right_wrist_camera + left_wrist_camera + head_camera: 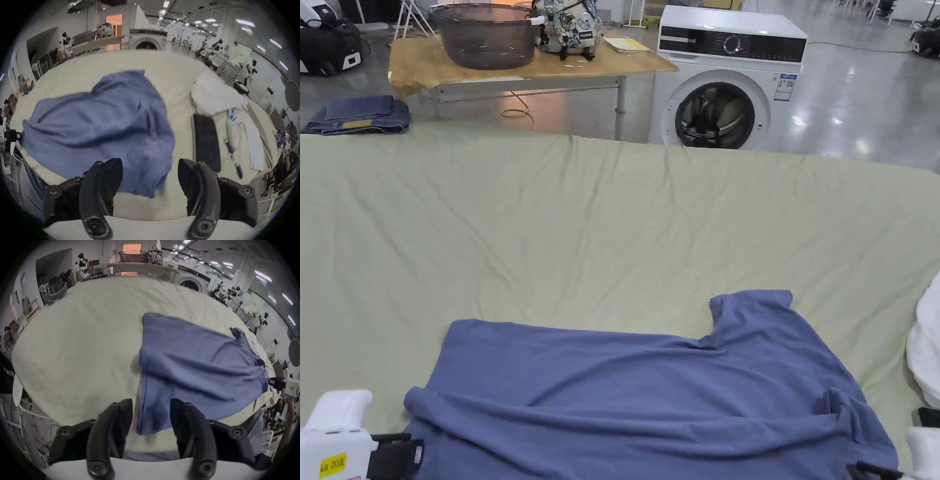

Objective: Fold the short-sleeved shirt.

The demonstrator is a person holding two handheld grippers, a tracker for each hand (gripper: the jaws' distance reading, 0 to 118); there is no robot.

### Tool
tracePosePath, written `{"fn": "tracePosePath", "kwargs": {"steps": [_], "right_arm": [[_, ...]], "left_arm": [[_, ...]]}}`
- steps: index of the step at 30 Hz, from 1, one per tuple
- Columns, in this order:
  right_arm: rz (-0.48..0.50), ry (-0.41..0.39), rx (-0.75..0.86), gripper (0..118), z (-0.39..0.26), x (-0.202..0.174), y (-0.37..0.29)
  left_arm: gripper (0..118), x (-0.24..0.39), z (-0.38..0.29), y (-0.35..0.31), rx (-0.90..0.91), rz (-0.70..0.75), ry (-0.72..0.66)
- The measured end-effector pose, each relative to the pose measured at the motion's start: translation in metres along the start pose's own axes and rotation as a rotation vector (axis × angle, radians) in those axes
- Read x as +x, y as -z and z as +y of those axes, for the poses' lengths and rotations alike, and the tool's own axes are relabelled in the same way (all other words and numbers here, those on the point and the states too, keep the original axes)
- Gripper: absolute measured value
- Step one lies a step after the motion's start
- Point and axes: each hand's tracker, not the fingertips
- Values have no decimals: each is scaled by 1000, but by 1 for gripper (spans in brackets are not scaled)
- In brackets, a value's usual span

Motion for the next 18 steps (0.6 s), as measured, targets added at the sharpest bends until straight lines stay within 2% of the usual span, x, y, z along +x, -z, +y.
{"fn": "tracePosePath", "kwargs": {"steps": [7,8,9,10,11,12,13,14,18], "right_arm": [[20,33,270,70,47,-26,-6],[24,36,307,62,54,-37,-10],[36,38,341,43,58,-44,-10],[39,39,375,27,62,-51,-11],[51,44,407,16,66,-59,-10],[57,62,433,10,69,-68,-9],[69,73,455,4,72,-74,-9],[81,82,475,0,75,-80,-10],[96,94,519,0,84,-95,-12]], "left_arm": [[48,44,43,-9,259,-25,75],[48,53,47,-10,306,-14,90],[47,59,52,-11,344,-5,104],[40,66,56,-12,379,4,115],[25,73,59,-13,413,10,123],[6,79,61,-14,445,13,130],[1,73,68,-8,463,27,132],[0,77,70,-8,493,29,144],[0,86,77,-9,536,39,172]]}}
